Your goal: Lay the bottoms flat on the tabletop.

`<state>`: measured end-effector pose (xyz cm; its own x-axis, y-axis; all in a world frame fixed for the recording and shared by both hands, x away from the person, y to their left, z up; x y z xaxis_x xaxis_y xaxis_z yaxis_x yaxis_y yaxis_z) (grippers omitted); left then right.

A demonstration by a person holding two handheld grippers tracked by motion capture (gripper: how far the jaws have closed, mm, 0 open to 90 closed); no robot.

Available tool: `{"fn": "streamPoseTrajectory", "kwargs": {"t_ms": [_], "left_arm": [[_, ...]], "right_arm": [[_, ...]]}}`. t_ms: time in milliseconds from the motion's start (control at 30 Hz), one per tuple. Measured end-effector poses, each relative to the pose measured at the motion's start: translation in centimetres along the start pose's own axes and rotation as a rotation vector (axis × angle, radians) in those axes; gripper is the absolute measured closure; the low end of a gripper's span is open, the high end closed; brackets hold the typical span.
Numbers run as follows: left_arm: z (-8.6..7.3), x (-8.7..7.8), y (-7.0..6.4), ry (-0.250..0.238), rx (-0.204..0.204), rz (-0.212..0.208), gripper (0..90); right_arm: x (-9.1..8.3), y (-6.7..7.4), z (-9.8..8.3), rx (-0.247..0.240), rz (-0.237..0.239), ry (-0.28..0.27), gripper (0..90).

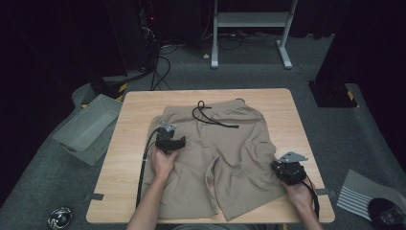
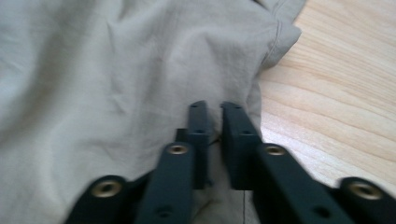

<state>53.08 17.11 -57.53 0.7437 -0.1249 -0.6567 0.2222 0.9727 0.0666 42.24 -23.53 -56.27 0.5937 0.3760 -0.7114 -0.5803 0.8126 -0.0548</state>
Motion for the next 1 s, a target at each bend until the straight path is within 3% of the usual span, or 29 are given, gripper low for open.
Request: {"fn": "streamPoseTrajectory", "kwargs": {"t_ms": [67, 167, 267, 400, 500, 633, 767, 900, 1000], "left_arm": [[0.0, 0.0, 0.0, 0.000, 0.000, 0.000, 30.0], [0.0, 0.0, 0.0, 0.000, 0.000, 0.000, 30.0], [0.0, 0.0, 0.0, 0.000, 0.000, -0.001, 30.0], [0.0, 0.0, 0.0, 0.000, 0.001, -0.001, 30.0], [0.0, 0.0, 0.0, 0.000, 0.000, -0.001, 30.0], [0.0, 0.0, 0.0, 0.000, 0.000, -0.001, 30.0], [0.0, 0.0, 0.0, 0.000, 0.000, 0.000, 30.0], [0.0, 0.0, 0.0, 0.000, 0.000, -0.001, 30.0], [0.0, 0.0, 0.0, 0.001, 0.000, -0.001, 30.0]], "right_arm": [[-0.1, -0.2, 1.2, 0.006, -0.022, -0.048, 65.7], [0.4, -0.4, 3.1, 0.007, -0.034, -0.093, 62.6], [2.3, -0.9, 4.3, 0.030, -0.032, -0.068, 67.2], [4.2, -1.2, 3.5, 0.039, 0.000, 0.011, 80.2], [3.3, -1.3, 2.6, 0.030, 0.004, 0.017, 85.7], [1.6, -1.4, 1.0, 0.015, 0.002, 0.037, 86.1], [1.3, -1.0, 1.2, 0.003, 0.006, 0.040, 74.6], [2.7, -1.0, 4.0, 0.019, -0.007, -0.043, 63.4], [4.4, -1.0, 5.6, 0.028, -0.006, -0.050, 60.9]]}}
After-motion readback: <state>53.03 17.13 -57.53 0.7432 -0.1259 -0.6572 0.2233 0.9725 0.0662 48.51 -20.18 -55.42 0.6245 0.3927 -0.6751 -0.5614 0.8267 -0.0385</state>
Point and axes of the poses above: each handheld gripper's, and its own axes: x roughly forward along the jaws, z roughly out of its top, y roughly to its left, the point moved 7 cm from there along x, roughly forward along the jaws, and after that the axes turned 5 degrees about z, right-handed, at the moved point
